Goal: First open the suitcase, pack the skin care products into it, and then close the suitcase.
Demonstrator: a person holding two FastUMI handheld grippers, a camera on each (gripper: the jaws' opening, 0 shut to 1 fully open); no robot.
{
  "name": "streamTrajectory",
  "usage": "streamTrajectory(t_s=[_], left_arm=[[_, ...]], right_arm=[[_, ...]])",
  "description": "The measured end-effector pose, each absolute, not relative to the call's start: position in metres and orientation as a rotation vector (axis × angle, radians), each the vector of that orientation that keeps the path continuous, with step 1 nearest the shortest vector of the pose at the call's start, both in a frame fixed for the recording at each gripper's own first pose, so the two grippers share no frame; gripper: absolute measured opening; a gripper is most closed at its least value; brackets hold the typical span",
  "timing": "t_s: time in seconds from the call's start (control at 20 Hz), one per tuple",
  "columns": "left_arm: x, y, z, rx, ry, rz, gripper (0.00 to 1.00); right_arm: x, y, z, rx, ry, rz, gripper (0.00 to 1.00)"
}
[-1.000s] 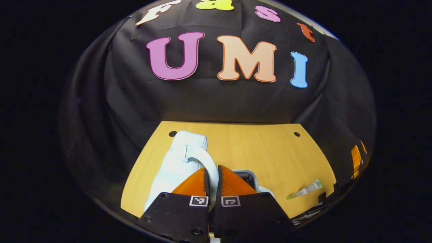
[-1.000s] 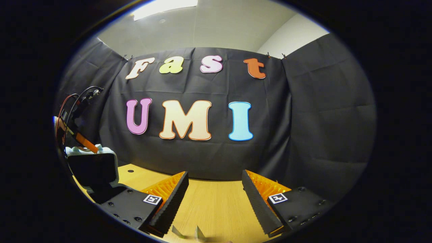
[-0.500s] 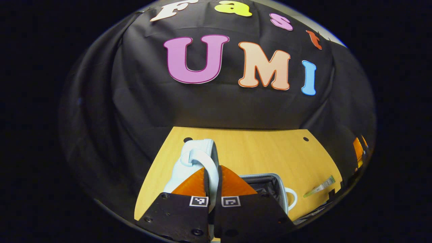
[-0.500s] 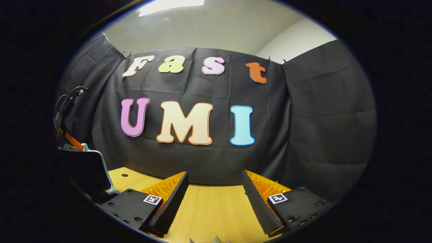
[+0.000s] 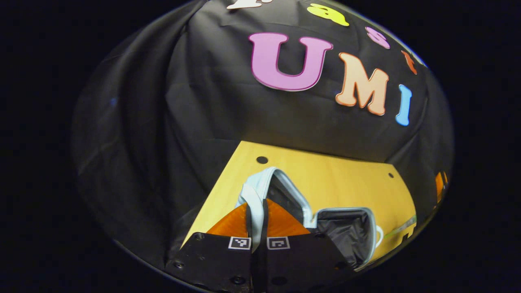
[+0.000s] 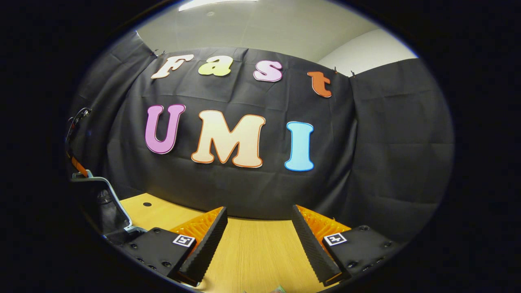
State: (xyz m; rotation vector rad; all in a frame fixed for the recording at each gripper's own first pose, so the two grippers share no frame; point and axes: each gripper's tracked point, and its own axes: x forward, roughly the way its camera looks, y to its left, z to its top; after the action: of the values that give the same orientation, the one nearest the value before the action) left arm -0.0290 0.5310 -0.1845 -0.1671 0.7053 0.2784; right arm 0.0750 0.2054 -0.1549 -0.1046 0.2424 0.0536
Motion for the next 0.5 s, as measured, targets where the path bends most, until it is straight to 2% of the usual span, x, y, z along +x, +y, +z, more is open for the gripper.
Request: streamTrajectory(t_s=[0.25,0.35,0.5], left_arm=[[-0.042,0.572,-0.224,-0.241,0.742,0.342,0.0],[-0.054,0.587,-0.245,-0.223,0.784,0.385,0.02],[-0.065,0.608,-0.27,-0.185,0.817,0.46,0.0]], right_arm=[[0.075,0.212,-0.161,-0.117,0.265,0.045,0.98],[0.075,0.209,-0.16,-0.12,0.269,0.034,0.98],[0.075,0.202,-0.151,-0.138,0.25,0.019,0.98]])
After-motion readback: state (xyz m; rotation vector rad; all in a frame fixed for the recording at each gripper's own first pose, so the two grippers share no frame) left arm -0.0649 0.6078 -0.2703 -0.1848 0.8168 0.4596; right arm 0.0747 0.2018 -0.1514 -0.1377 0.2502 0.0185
